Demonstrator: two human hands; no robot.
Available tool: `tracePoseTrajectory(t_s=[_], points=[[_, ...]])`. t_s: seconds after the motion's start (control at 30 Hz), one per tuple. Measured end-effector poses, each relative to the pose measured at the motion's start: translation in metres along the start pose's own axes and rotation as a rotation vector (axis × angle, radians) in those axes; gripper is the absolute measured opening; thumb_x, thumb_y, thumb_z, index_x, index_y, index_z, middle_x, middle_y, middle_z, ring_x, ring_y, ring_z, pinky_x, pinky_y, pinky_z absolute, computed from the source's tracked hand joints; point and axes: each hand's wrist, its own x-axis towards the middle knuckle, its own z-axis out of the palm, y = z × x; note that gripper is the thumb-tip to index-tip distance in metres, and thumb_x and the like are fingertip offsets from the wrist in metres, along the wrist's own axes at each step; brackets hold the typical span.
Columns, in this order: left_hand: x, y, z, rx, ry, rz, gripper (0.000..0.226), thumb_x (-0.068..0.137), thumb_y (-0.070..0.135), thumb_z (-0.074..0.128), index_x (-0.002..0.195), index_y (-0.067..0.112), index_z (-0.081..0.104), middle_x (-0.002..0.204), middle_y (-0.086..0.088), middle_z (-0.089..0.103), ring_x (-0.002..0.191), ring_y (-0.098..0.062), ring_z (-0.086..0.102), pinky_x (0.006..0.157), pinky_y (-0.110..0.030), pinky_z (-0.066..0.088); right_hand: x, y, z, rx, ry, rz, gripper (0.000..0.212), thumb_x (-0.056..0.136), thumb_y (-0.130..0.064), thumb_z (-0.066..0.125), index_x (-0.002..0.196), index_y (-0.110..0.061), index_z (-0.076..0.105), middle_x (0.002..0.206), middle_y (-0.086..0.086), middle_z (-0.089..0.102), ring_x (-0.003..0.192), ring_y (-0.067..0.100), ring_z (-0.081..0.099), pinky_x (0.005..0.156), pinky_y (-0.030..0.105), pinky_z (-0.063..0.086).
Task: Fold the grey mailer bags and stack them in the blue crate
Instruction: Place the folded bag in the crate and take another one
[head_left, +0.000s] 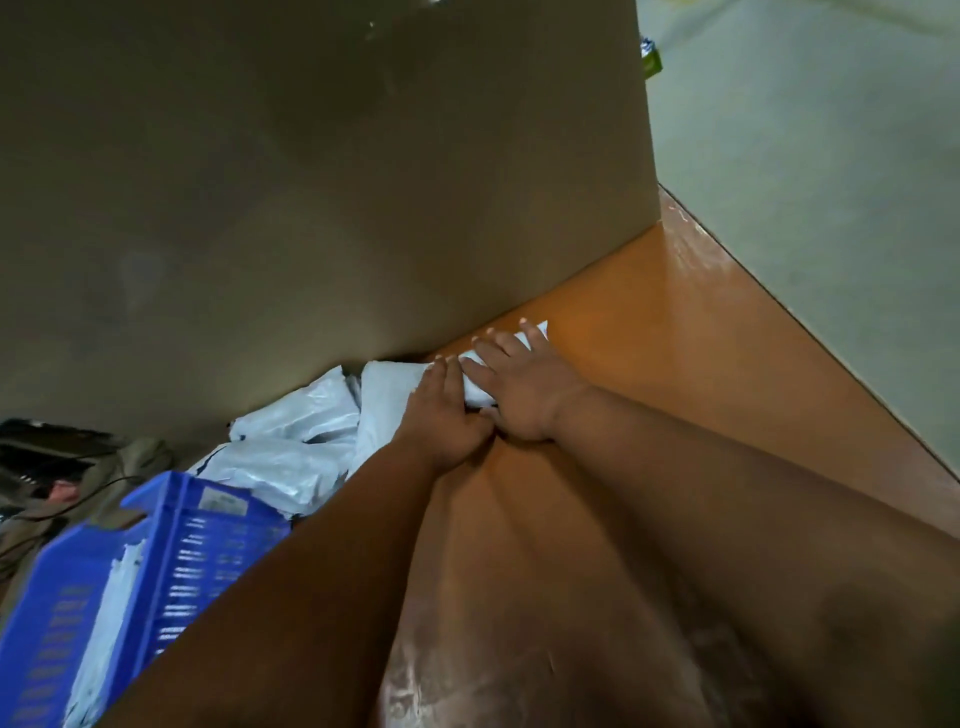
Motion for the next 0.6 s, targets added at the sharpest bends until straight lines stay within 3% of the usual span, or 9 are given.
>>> tracePoseTrajectory(t_s=[0.07,0.23,0.33,0.4,0.47,0.6], points=[[-0.002,0.000,0.016,-0.013,0.019,-0.005,0.099,0.090,0.065,0.037,0.168,0.009,0.012,0.175,-0.016,0.013,0.162,-0.032,0.010,0.132,-0.049,0.011,-0.001,0.002,0.011,-0.006,0.058,0.000,0.077,0.099,-0.063,0.040,0.166,-0.029,0.024,0.169,0.008,0.028,0.158,0.030,0.019,0.127,0.062,0.005],[0.001,-0.014,0.026,-0.042,0.062,0.025,0.083,0.092,0.057,0.041,0.159,0.009,0.032,0.159,-0.016,0.040,0.146,-0.034,0.039,0.122,-0.053,0.035,-0.002,0.004,0.010,0.028,0.070,-0.020,0.080,0.090,-0.066,0.018,0.162,-0.034,0.032,0.160,0.002,0.042,0.149,0.028,0.033,0.125,0.058,0.016],[-0.018,-0.004,0.023,-0.059,0.068,0.020,0.087,0.091,0.055,0.040,0.164,0.010,0.028,0.164,-0.014,0.035,0.151,-0.031,0.032,0.127,-0.042,0.025,-0.009,0.002,0.007,0.055,0.089,-0.051,0.075,0.090,-0.064,0.025,0.156,-0.034,0.043,0.149,-0.002,0.052,0.136,0.026,0.045,0.118,0.054,0.029],[-0.038,-0.003,0.030,-0.064,0.090,0.019,0.086,0.092,0.053,0.039,0.165,0.010,0.027,0.166,-0.013,0.034,0.153,-0.032,0.030,0.128,-0.043,0.024,-0.022,-0.004,0.003,0.094,0.081,-0.060,0.071,0.090,-0.063,0.029,0.153,-0.035,0.046,0.147,-0.004,0.054,0.132,0.026,0.048,0.115,0.055,0.032],[-0.060,-0.009,0.041,-0.058,0.123,0.055,0.082,0.093,0.052,0.037,0.165,0.013,0.029,0.165,-0.013,0.038,0.151,-0.032,0.035,0.126,-0.050,0.031,-0.046,-0.014,0.001,0.125,0.071,-0.061,0.067,0.091,-0.062,0.033,0.151,-0.037,0.048,0.147,-0.007,0.054,0.132,0.023,0.048,0.117,0.058,0.031],[-0.118,-0.018,0.061,-0.011,0.183,0.146,0.069,0.102,0.049,0.042,0.163,0.016,0.033,0.161,-0.008,0.045,0.145,-0.028,0.044,0.118,-0.048,0.042,-0.105,-0.043,-0.003,0.125,0.084,-0.076,0.057,0.094,-0.059,0.047,0.148,-0.039,0.049,0.149,-0.009,0.053,0.135,0.021,0.049,0.119,0.061,0.029]])
